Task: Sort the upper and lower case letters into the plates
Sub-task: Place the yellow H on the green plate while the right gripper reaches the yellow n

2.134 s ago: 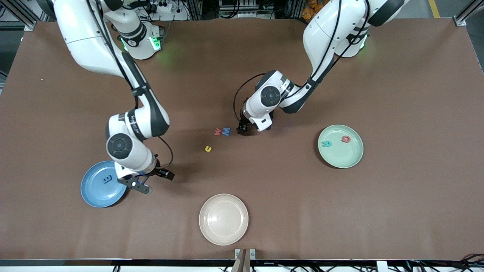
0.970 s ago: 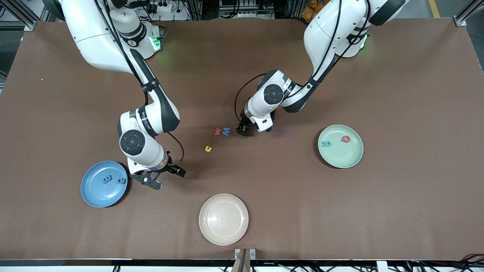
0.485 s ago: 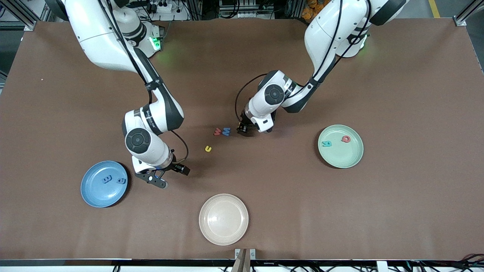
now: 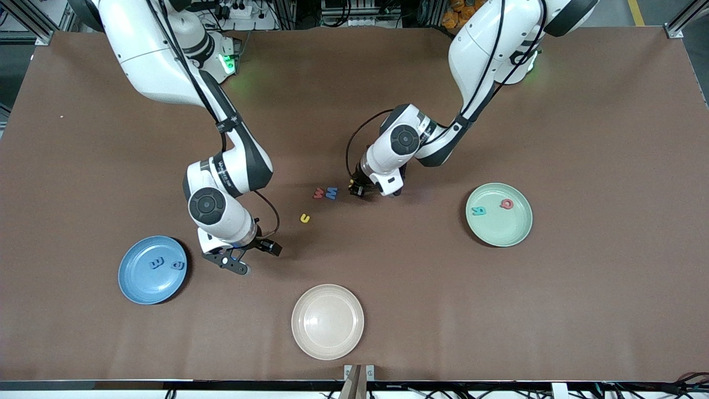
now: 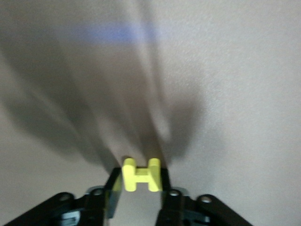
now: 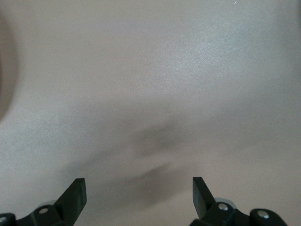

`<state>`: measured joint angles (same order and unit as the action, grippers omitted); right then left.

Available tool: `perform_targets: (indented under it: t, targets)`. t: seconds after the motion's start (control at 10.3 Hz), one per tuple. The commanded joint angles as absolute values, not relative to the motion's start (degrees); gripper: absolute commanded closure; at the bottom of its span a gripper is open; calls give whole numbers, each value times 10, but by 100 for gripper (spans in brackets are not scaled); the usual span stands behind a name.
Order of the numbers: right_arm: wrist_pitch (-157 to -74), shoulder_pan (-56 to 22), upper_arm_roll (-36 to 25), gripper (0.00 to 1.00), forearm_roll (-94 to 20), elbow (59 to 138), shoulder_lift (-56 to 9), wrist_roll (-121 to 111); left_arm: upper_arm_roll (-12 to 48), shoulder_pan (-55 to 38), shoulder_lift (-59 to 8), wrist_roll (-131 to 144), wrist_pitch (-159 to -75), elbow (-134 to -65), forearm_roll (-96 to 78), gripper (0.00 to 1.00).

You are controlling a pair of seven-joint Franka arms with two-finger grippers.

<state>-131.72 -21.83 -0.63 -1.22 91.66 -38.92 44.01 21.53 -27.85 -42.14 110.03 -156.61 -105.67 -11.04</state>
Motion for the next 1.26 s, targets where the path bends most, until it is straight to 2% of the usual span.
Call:
perform_targets:
  t: [0.0, 0.1, 0.39, 0.58, 0.87, 1.16]
  targets:
    - [-1313, -226, -8, 0, -20, 906, -394, 448, 210, -277, -422, 1081, -1572, -1071, -115, 86]
    - [-1316, -227, -8, 0, -20, 906, -395, 448, 210, -277, -421, 1081, -1571, -1071, -115, 90]
    - [-1316, -230, -8, 0, -23, 906, -395, 449, 210, -252, -404, 1061, -1538, -1061, -114, 91]
    - [-1313, -267, -10, 0, -14, 904, -409, 489, 210, -225, -385, 1020, -1428, -1018, -114, 95]
    - [-1310, -289, -10, 0, -18, 891, -424, 514, 214, -153, -325, 889, -1289, -1015, -115, 96]
    - [-1302, -309, -10, 0, -12, 918, -431, 513, 211, -64, -286, 680, -1127, -1018, -114, 98]
